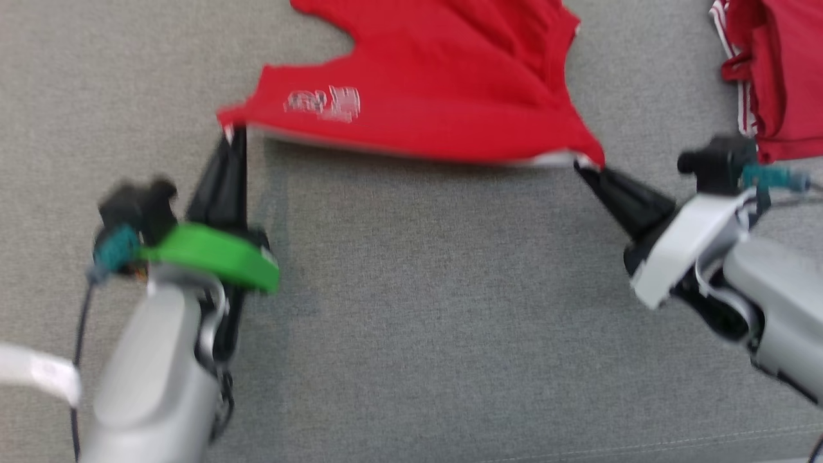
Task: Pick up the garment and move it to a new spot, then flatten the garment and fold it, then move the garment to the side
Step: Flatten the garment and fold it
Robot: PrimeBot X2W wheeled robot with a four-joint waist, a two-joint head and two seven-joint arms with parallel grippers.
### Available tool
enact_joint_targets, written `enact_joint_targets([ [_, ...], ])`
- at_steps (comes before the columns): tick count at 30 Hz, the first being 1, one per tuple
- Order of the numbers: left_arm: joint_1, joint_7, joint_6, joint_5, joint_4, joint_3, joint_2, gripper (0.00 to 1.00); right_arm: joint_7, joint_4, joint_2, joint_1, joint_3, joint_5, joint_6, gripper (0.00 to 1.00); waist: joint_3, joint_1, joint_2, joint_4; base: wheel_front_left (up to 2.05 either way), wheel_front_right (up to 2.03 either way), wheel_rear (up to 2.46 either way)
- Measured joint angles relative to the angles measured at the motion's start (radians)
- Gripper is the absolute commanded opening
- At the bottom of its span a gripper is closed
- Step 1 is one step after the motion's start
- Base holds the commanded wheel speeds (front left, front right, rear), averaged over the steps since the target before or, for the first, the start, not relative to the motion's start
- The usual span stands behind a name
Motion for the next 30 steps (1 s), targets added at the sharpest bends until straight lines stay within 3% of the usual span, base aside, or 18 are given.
enact_joint_targets([
  [6,0.301,0.000,0.009,0.055,-0.108,0.026,-0.039,0.00,0.000,-0.060,-0.020,0.262,-0.067,-0.051,0.000,0.00,-0.086,0.0000,0.0000,0.007,0.00,0.00,0.00],
  [16,0.558,0.000,0.014,0.081,-0.186,0.092,-0.086,0.00,0.000,-0.138,0.010,0.608,-0.199,-0.124,0.000,0.00,-0.203,0.0000,0.0000,0.019,0.00,0.00,0.00],
  [23,0.636,0.000,0.011,0.111,-0.202,0.099,-0.091,0.00,0.002,-0.179,0.020,0.765,-0.294,-0.149,0.000,0.00,-0.257,-0.0001,0.0000,0.026,0.00,0.00,0.00],
  [30,0.552,0.005,-0.014,0.136,-0.185,0.083,-0.062,0.00,0.038,-0.210,0.081,0.774,-0.364,-0.184,0.000,0.00,-0.258,-0.0001,0.0000,0.008,0.00,0.00,0.00],
])
